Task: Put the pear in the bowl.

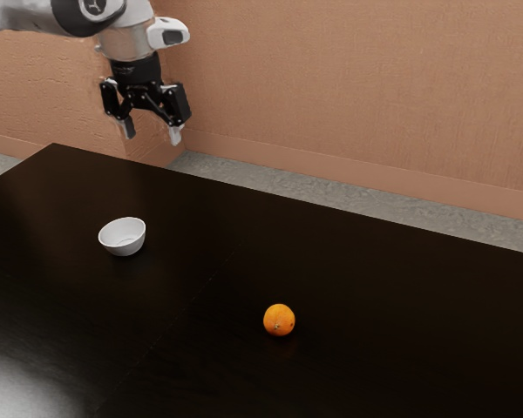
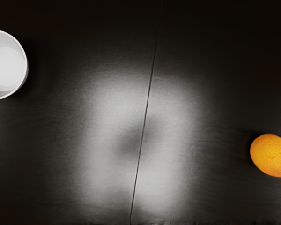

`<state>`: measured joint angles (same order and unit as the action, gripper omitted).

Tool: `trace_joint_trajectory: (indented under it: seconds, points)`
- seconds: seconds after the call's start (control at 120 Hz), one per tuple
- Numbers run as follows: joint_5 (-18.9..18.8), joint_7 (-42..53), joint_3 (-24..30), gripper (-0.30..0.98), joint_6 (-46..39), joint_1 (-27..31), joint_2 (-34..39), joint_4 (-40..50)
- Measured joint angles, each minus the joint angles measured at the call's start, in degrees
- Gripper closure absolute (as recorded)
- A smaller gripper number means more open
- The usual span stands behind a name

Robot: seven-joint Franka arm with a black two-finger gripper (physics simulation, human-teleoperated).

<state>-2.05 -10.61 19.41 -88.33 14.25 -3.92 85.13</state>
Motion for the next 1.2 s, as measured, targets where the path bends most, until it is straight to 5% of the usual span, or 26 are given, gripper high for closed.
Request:
trace_joint_trajectory:
  seconds: [0.108, 0.167, 0.775, 1.2]
  points:
    - [-1.1, -2.6, 4.7, 0.00, -1.5, -19.8, -4.6, 0.2]
    - [-1.4, -4.0, 5.4, 0.01, -2.5, -24.8, -6.9, 0.2]
    - [-2.8, -14.6, 3.7, 0.00, -18.3, -25.6, -27.1, 3.5]
    - [-3.1, -14.1, -2.6, 0.00, -21.7, -25.3, -27.7, 4.3]
